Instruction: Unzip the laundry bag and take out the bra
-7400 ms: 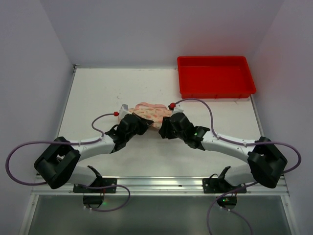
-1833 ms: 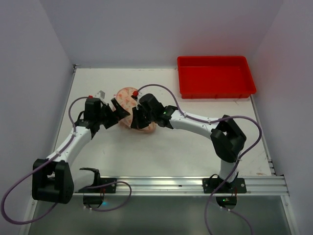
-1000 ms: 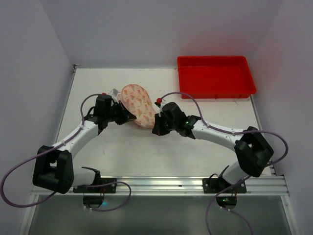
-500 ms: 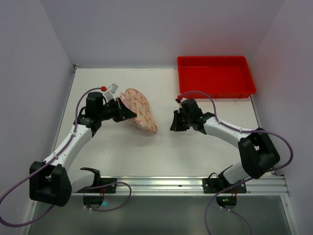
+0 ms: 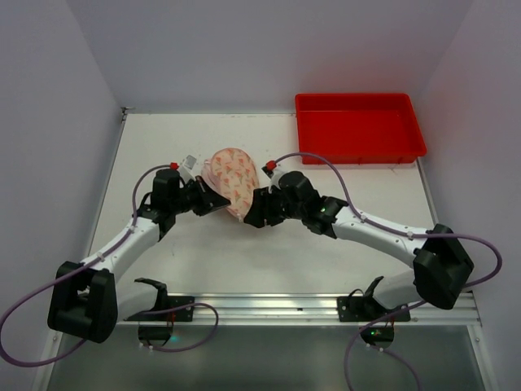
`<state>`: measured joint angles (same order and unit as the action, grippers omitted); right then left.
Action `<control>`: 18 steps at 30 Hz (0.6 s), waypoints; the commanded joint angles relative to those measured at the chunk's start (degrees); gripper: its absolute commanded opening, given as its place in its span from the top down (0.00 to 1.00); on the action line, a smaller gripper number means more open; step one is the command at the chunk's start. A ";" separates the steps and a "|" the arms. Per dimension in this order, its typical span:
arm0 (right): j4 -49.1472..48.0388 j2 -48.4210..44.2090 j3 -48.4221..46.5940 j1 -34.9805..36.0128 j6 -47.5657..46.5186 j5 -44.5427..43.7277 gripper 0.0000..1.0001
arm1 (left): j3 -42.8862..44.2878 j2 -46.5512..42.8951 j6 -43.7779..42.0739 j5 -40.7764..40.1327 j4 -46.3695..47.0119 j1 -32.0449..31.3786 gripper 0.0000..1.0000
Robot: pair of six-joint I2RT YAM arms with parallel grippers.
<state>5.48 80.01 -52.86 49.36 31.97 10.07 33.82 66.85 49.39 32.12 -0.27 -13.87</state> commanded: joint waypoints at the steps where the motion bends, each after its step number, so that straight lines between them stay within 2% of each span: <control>1: -4.66 2.08 -1.73 -0.41 5.54 2.22 0.43 | -0.95 0.04 5.45 -1.45 8.18 -0.72 1.00; 3: -7.30 2.61 -0.84 -0.41 8.01 5.31 0.39 | -2.00 -0.14 7.82 -1.88 9.84 -0.98 1.00; 6: -9.96 4.36 -0.23 -0.41 12.14 8.12 0.38 | -3.15 -0.84 9.84 -2.85 10.99 -1.51 1.00; 14: -15.67 7.61 0.56 -0.41 17.69 10.94 0.40 | -5.43 -3.04 13.36 -5.22 12.75 -2.04 1.00; 18: -17.51 7.44 3.98 -0.41 20.50 10.68 0.42 | -6.40 -4.27 15.47 -6.98 13.63 -2.04 1.00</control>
<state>-8.64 87.26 -51.03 48.99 48.86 19.29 27.99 64.55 61.80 26.96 8.58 -15.55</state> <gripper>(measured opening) 0.585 0.021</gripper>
